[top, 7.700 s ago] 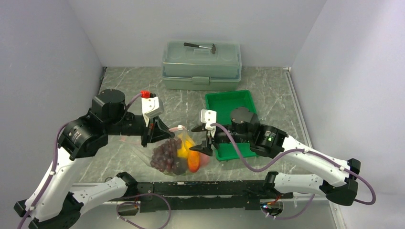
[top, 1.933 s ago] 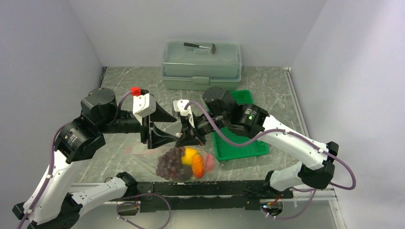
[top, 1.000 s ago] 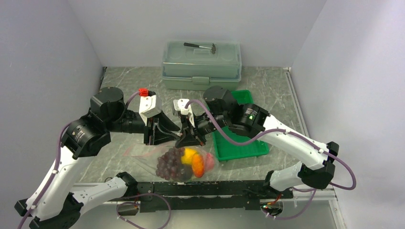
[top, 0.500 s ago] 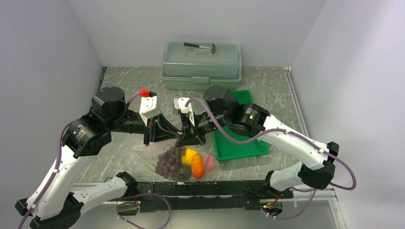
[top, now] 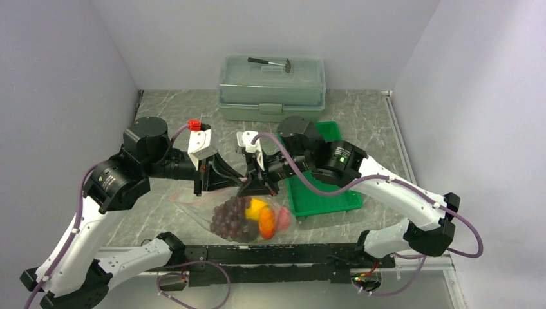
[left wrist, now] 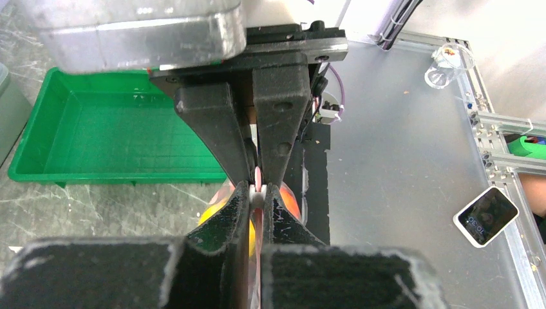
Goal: Place the food in the zip-top bag and seal the zipper
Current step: Zip the zipper food storage bag.
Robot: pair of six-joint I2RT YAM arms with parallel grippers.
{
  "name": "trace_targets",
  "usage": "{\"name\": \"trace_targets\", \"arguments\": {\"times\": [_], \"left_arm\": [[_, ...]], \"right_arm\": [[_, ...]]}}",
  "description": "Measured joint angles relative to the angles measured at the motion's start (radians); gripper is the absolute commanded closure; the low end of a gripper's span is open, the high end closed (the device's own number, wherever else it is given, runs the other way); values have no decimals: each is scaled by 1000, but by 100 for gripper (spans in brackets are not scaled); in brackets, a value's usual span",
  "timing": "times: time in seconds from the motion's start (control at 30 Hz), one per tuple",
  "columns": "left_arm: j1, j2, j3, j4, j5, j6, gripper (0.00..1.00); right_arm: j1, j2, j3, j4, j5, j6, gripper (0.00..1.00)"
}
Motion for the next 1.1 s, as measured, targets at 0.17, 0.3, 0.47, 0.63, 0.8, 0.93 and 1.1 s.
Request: {"name": "trace_targets", "arguments": {"times": [0.17, 0.3, 0.47, 0.63, 0.8, 0.93, 1.1], "left_arm": [[0, 0, 0, 5, -3, 0, 100], [0, 0, 0, 11, -3, 0, 100], [0, 0, 0, 13, -4, 0, 100], [0, 1, 0, 14, -5, 0, 100], [0, 1, 1, 15, -12, 0, 100], [0, -3, 1, 15, -31, -1, 100], [0, -15, 1, 8, -58, -2, 100]], "right_arm": [[0, -28, -12, 3, 23, -1, 100], [0, -50, -17, 5, 39, -1, 100], [0, -76, -26, 5, 70, -8, 100], [0, -115, -42, 8, 114, -11, 100], [2, -139, -45, 6, 160, -11, 100], [2, -146, -45, 6, 195, -11, 100], [2, -150, -45, 5, 240, -8, 100]]}}
